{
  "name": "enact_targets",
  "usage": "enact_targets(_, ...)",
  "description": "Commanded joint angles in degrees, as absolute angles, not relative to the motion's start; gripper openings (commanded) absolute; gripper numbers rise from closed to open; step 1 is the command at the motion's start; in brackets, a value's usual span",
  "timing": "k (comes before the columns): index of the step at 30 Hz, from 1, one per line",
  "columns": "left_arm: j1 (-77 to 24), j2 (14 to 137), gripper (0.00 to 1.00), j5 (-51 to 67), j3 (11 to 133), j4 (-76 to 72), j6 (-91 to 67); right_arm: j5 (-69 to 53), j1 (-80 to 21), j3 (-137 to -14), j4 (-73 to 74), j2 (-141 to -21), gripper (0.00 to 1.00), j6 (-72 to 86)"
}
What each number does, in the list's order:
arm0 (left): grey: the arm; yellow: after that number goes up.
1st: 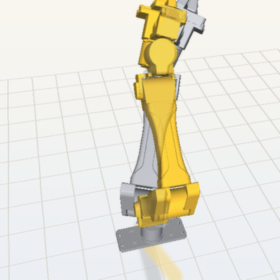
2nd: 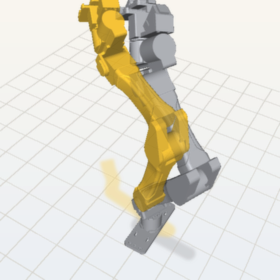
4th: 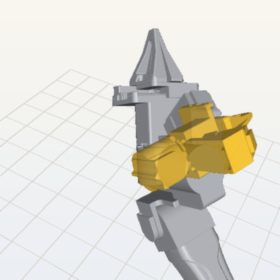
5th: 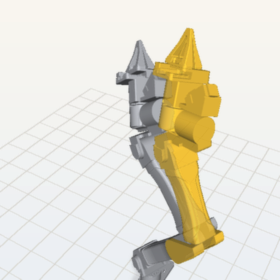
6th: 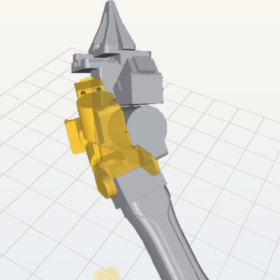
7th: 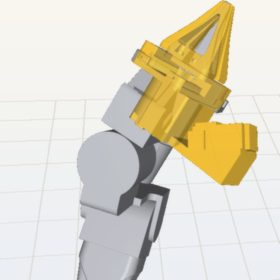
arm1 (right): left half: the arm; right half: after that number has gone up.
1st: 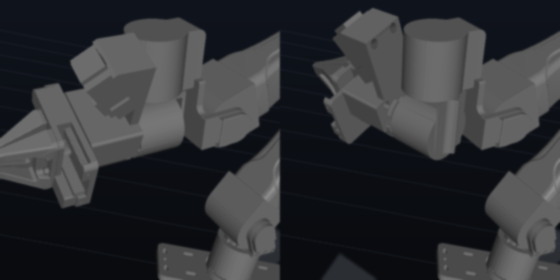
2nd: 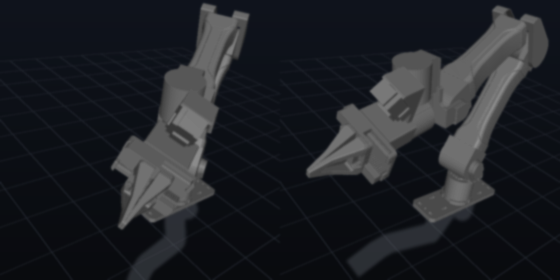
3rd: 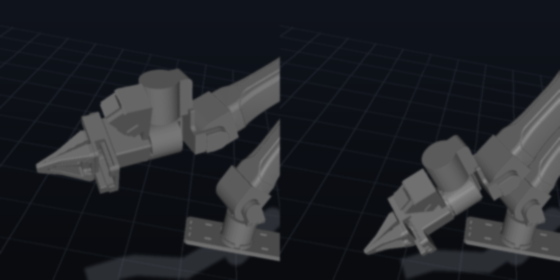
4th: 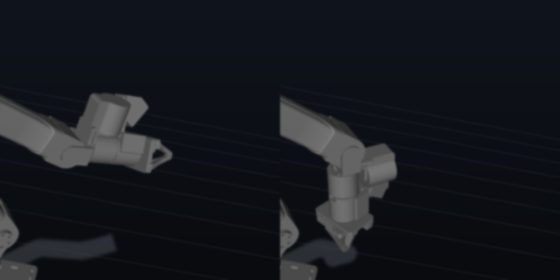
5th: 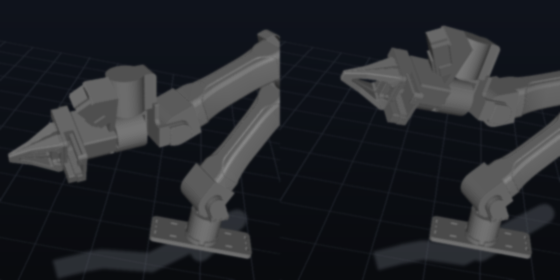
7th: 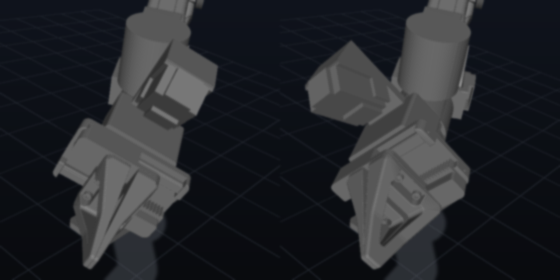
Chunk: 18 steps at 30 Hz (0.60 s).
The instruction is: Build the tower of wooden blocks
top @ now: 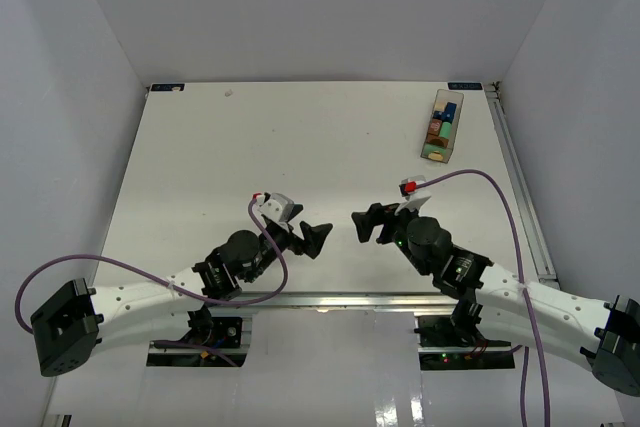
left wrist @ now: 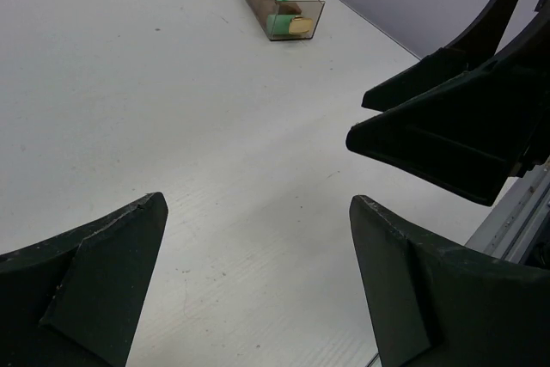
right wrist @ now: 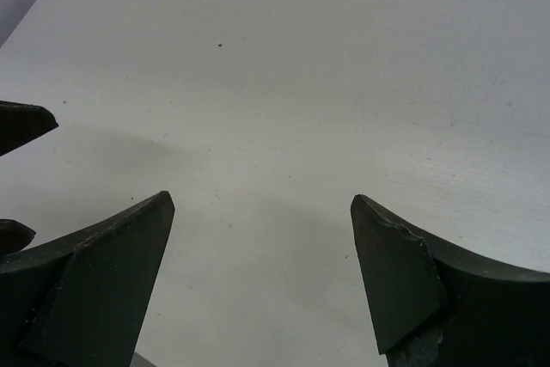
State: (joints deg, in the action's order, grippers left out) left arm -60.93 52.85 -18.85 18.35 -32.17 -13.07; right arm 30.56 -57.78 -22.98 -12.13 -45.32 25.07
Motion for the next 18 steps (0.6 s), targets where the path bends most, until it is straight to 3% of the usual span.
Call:
enact_targets(1,-60.91,53.36,0.98,-17.93,18.9,-33.23,-12.74,35.05,-57.92,-25.23,-12.81,-44.19,0.9,25.22)
enact_targets(7,-60.91,55.02,0.98,-17.01,19.62,-32.99,-12.83,49.37,-57.82,-29.47,-6.53,-41.71,0.94,27.63)
enact_targets(12,-60.91,54.72,0.98,-19.23,20.43,-30.68,-13.01,51.47,-52.88,-40.84,-6.05,-47.65,0.99,17.7)
enact_targets(18,-60.91,53.94,0.98,-20.54,19.96,-30.75,-12.45,35.12,-28.84,-54.12,-3.82,-59.38,0.75,17.29)
